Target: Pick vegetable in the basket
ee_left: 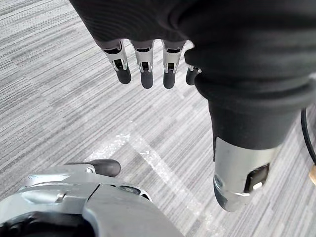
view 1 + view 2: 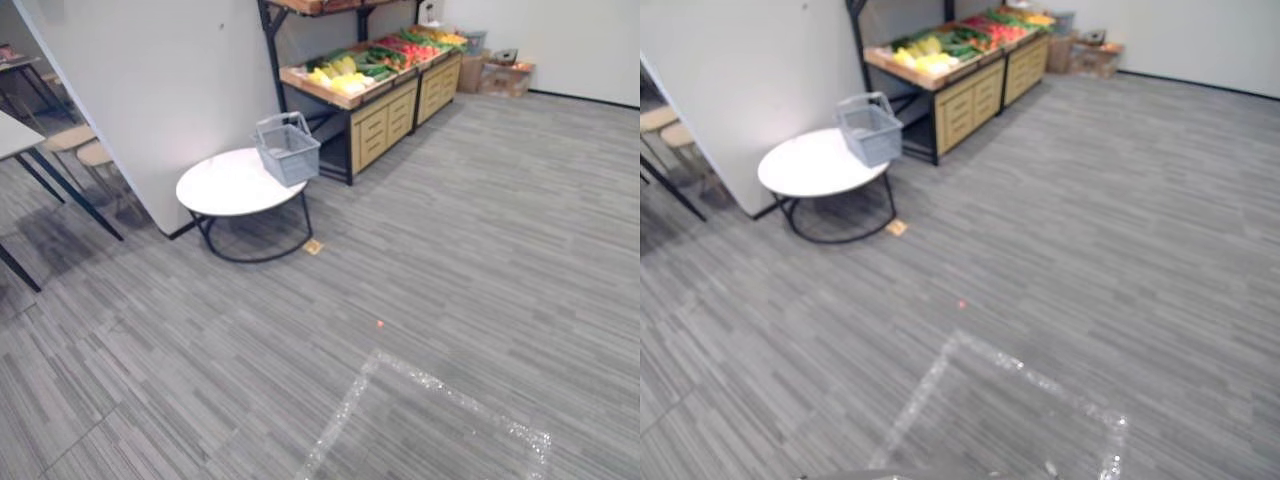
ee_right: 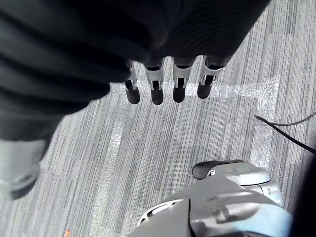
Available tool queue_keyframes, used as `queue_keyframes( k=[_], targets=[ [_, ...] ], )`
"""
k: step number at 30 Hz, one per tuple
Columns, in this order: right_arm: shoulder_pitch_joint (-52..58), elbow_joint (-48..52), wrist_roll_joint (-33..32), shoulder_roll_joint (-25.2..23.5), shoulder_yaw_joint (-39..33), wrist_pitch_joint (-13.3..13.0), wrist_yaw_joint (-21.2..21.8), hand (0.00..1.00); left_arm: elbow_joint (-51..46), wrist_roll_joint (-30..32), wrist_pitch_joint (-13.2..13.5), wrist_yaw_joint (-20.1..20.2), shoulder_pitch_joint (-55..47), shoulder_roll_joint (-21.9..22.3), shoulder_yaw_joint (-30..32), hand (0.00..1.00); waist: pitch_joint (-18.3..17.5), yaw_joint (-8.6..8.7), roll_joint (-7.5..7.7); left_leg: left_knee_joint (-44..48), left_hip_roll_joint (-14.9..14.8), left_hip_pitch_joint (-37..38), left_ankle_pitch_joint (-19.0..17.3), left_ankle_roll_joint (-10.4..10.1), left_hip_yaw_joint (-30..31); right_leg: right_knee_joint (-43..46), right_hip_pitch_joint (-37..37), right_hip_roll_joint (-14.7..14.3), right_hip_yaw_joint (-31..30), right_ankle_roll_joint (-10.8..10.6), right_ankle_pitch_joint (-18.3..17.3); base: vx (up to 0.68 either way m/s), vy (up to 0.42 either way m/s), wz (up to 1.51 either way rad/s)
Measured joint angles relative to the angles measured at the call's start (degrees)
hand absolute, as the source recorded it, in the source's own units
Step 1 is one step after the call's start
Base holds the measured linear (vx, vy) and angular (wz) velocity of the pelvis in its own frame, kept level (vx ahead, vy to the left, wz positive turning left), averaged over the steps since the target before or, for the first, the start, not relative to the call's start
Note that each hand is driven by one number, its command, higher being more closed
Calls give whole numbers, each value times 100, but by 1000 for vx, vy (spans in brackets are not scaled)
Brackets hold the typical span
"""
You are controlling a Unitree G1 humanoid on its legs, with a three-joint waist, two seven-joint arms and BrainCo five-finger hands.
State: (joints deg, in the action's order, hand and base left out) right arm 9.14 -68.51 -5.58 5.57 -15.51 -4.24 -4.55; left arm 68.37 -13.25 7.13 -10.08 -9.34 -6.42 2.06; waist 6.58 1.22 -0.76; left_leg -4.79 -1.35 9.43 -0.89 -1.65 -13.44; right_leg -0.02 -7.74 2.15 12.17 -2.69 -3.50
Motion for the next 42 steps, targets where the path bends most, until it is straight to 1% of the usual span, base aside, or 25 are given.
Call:
queue_keyframes(
  k=[1, 2, 3, 4, 5, 7, 8, 13, 15, 17, 20, 27, 31, 35, 38, 41, 42],
  targets=[
    [-7, -1, 1, -5, -28, 0, 0, 0, 7, 2, -1, -13, 4, 2, 2, 0, 2, -1, -43, -26, 3, 12, 3, 1, 5, -34, -35, -8, 16, -4, 7, 77, 2, 3],
    [-10, -1, 3, -13, -42, -1, -5, 0, 8, 3, 0, -23, 4, 0, 8, 0, 19, -1, -47, -33, 5, 37, 1, -1, 5, -64, -71, -11, 31, -8, 10, 110, -3, 4],
    [-15, -6, 7, -24, -62, 0, -14, 0, 9, 4, 2, -40, 7, -4, 11, 0, 76, -5, 23, -62, 5, 95, -5, -10, 10, -114, -146, -22, 51, -11, 12, 94, -14, 4],
    [-32, -7, 9, -43, -107, -1, -16, 0, 9, 11, 6, -54, 9, -11, 11, 0, 69, -3, -15, -62, 5, 161, -30, -48, 10, -150, -224, -25, 75, -12, 11, 88, -22, 3],
    [-39, -7, 9, -45, -108, -2, -15, 0, 9, 15, 10, -66, 8, -12, 11, 0, 100, -4, 38, -62, 5, 181, -43, -67, 9, -177, -260, -27, 82, -13, 11, 62, -21, 2],
    [-122, -7, 55, -44, -124, -13, -16, 0, 10, 105, 14, -96, 19, -9, 10, 0, 109, 3, 11, -62, 5, 186, -53, -82, 10, -203, -283, -27, 128, -17, 8, 20, -11, 1],
    [-139, -5, 56, -44, -135, -15, -16, 0, 10, 104, 14, -99, 24, -9, 11, 0, 131, 5, 38, -62, 5, 184, -56, -87, 10, -205, -281, -27, 129, -19, 7, 0, 0, 0],
    [-225, 7, 54, -38, -91, -28, -19, 0, 10, 93, 19, -99, 53, -9, 7, 0, 147, 1, 44, -63, -5, 200, -64, -99, -16, -208, -288, -31, 114, -33, -2, -16, -6, -2],
    [-232, 8, 56, -4, 57, -79, -1, 0, 7, 94, 26, -101, 56, -8, 5, 0, 150, 1, 42, -63, -14, 224, -65, -100, -46, -175, -283, -34, 63, -40, -7, -47, -10, -11],
    [-278, 30, 56, 39, 238, -147, 30, 0, 4, 103, 31, -114, 63, -3, 1, 0, 224, 0, 30, -63, -39, 286, -67, -103, -158, -39, -238, -40, -30, -93, -49, -58, 0, -25],
    [-298, 87, 58, 51, 316, -228, 106, 0, 2, 112, 29, -107, 67, -5, 2, 0, 284, 5, 29, -66, -50, 294, -68, -103, -327, 87, -116, -46, -188, -77, -61, -69, 5, -29],
    [-217, 87, 58, 16, 226, -198, 155, 0, 9, 295, 25, -67, 68, -17, 59, 0, 302, 2, 73, -96, -37, 268, -87, -99, -360, -16, -102, -16, -146, -93, -49, -40, 6, -2],
    [-205, 57, 59, -35, -17, -133, 190, 0, 75, 330, 23, -57, 71, -10, 117, 0, 301, 1, 74, -95, -49, 263, -129, -107, -371, -180, -175, -19, -48, -135, -17, 24, -3, -1],
    [-210, 22, 59, -48, -61, -124, 189, 0, 172, 334, 18, -43, 83, 12, 282, 0, 300, 2, 88, -63, -58, 283, -140, -121, -371, -227, -237, -34, 11, -72, 32, 99, -12, 1],
    [-219, 2, 54, -69, -128, -124, 184, 0, 182, 335, 21, -43, 85, 6, 289, 0, 287, -5, 77, -62, -58, 299, -143, -129, -378, -286, -289, -41, 44, -73, 33, 76, -26, 3],
    [-231, 3, 51, -86, -170, -124, 181, 0, 180, 335, 21, -46, 88, 2, 293, 0, 292, -7, 60, -62, -74, 364, -176, -182, -436, -297, -356, -54, 45, -75, 33, 36, -28, -6],
    [-234, 4, 50, -98, -198, -124, 179, 0, 180, 336, 20, -44, 91, -4, 293, 0, 316, -8, 105, -62, -80, 390, -182, -191, -472, -298, -366, -58, 37, -77, 33, 1, -29, -10]
  ],
)
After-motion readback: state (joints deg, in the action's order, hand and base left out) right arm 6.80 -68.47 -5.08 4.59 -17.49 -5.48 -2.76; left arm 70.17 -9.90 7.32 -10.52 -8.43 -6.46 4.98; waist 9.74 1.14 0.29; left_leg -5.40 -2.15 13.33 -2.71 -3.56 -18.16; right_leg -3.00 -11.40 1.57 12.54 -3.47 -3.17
